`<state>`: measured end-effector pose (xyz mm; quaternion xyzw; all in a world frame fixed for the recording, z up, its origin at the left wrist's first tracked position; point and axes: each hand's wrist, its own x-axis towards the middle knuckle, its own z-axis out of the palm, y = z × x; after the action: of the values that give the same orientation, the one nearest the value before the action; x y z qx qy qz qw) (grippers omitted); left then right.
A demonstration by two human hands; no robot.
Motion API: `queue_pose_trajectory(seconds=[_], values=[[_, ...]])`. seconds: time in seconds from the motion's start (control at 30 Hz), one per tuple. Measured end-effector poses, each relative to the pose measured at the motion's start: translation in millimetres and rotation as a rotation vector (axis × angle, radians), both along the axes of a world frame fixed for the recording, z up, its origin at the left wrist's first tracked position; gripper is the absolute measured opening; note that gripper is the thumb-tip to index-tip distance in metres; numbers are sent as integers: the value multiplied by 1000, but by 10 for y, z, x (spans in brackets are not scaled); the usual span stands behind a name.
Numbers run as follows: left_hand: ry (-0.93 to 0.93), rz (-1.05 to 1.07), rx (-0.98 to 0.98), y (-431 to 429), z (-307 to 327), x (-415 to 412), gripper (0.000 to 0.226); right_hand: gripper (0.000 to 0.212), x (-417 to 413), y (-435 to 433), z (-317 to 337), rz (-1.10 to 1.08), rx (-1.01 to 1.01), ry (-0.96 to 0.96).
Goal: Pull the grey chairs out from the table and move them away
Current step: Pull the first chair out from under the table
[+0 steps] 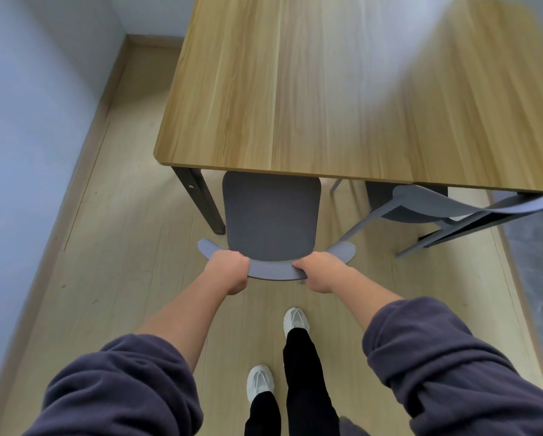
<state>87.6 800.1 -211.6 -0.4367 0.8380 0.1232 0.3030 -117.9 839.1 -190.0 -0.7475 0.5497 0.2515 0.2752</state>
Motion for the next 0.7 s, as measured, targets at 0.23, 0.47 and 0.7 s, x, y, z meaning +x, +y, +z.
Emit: queue_pose_trajectory(seconds=[0.23,0.47,0.7], values=[[-74,-64,51,393,56,141,27,6,142,426,-40,-4,13,-30],[-124,-117,64,795,129,249,27,9,259,803,-58,36,52,-30],[-127,-90,44,1059,248,321,26,27,328,1032,81,39,36,-45]])
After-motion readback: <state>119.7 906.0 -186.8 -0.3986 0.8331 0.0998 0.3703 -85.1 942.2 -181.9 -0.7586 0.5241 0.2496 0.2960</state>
